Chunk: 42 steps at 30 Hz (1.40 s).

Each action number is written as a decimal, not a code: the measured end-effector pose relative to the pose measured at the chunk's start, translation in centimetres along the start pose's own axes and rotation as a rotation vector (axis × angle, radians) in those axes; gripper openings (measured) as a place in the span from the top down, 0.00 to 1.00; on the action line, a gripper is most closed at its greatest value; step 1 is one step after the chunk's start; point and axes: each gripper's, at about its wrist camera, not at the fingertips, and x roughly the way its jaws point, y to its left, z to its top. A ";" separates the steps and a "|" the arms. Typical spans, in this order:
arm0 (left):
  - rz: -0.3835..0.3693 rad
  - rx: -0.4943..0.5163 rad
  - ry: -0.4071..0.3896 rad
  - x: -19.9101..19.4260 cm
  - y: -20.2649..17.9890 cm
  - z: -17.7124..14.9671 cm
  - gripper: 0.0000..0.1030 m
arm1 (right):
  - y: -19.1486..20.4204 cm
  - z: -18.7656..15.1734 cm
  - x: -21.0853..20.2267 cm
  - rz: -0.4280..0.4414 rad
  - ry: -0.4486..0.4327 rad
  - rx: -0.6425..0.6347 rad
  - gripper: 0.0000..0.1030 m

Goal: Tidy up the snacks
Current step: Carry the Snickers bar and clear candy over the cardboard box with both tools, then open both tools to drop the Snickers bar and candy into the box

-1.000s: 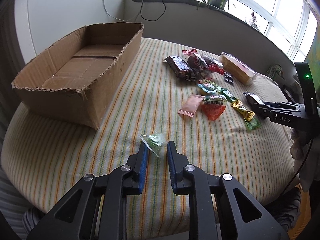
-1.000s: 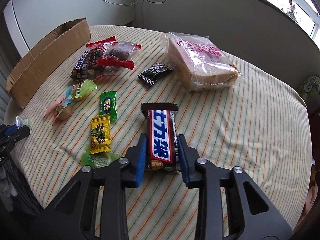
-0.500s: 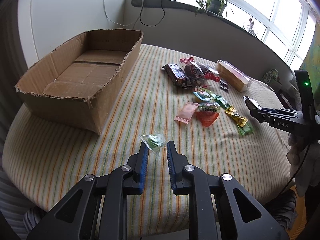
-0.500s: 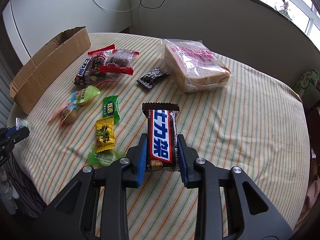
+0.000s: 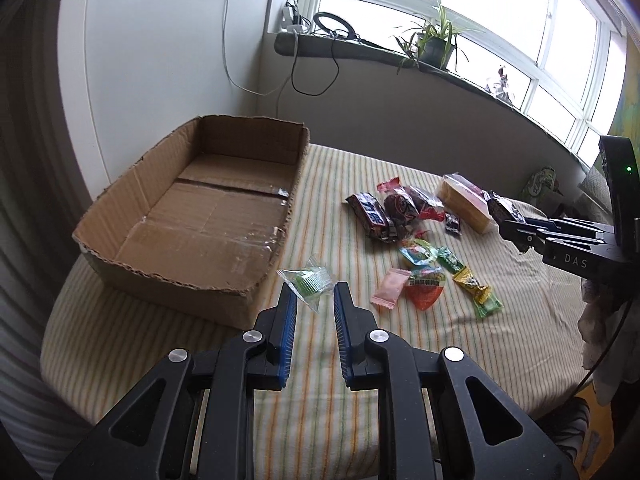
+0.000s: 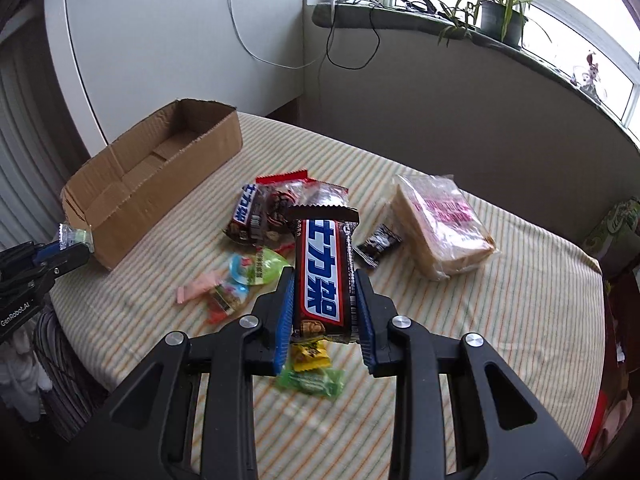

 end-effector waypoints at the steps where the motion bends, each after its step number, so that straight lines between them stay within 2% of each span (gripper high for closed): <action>1: 0.009 -0.003 -0.007 -0.1 0.5 0.3 0.83 | 0.8 0.6 0.1 0.009 -0.006 -0.012 0.72; 10: 0.074 -0.052 -0.056 -0.3 5.4 2.6 0.83 | 8.3 5.2 3.0 0.093 -0.027 -0.109 0.72; 17: 0.090 -0.080 -0.055 0.5 8.0 3.3 0.83 | 13.2 7.3 5.4 0.148 -0.017 -0.163 0.72; 27: 0.095 -0.090 -0.046 1.2 9.5 3.4 0.83 | 16.9 8.3 8.4 0.200 0.019 -0.204 0.72; 30: 0.094 -0.096 -0.043 1.4 9.7 3.5 0.83 | 17.4 8.4 8.3 0.190 0.008 -0.214 0.70; 31: 0.092 -0.098 -0.043 1.5 9.7 3.6 0.83 | 17.4 8.5 8.3 0.189 0.004 -0.213 0.65; 32: 0.090 -0.099 -0.043 1.5 9.8 3.6 0.83 | 17.4 8.5 8.2 0.185 -0.001 -0.209 0.54; 34: 0.089 -0.099 -0.043 1.5 9.8 3.6 0.81 | 17.1 8.5 7.8 0.178 -0.015 -0.196 0.40; 40: 0.098 -0.093 -0.060 0.8 9.5 3.5 0.66 | 15.9 8.1 6.7 0.176 -0.024 -0.161 0.39; 42: 0.100 -0.093 -0.063 0.6 9.4 3.5 0.64 | 15.4 8.0 6.2 0.174 -0.029 -0.152 0.39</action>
